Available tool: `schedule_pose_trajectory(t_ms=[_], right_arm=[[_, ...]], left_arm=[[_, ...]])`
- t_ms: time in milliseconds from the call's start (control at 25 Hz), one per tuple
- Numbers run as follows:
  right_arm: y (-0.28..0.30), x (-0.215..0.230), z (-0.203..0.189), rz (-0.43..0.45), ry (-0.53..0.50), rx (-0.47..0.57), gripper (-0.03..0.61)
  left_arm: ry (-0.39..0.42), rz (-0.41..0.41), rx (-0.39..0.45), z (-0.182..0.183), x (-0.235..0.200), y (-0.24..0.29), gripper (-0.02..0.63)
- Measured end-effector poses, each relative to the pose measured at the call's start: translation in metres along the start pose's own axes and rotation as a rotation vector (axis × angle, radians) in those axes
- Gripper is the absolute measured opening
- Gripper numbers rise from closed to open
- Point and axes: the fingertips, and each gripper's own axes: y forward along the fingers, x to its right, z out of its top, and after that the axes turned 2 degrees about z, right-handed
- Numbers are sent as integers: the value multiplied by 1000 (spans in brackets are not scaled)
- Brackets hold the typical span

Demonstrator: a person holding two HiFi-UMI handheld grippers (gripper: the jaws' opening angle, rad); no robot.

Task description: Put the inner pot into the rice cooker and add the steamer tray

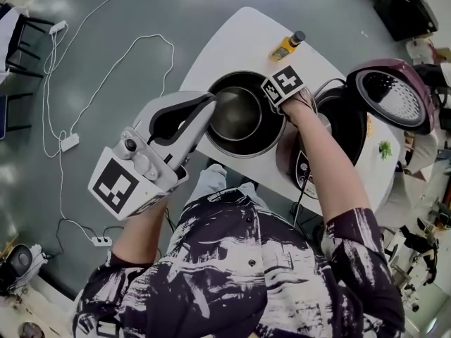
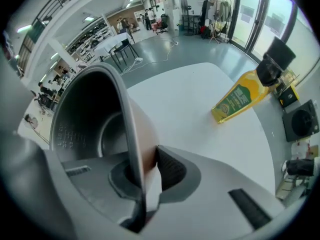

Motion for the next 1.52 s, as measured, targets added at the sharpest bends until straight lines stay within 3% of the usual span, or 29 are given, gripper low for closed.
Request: schedule_pose_trajectory(t_ms=[320,520,1080,1320,1520], right_arm=[[-71,-9,28,26,70,134,2],[-146,0,12,7,102,236,2],[-278,76,-154,-83,410,388,3],[-281,99,-232,-114,529,394,3],[-267,113,-269,-127,621,383,6]], left_arm=[[32,-79,40,32,14,20,5],[59,-174,85,53,50,55,5],[62,-476,147,78,168,153,5],[62,-545,128,66,210,172,5],[63,-559,105,63,221,176,5]])
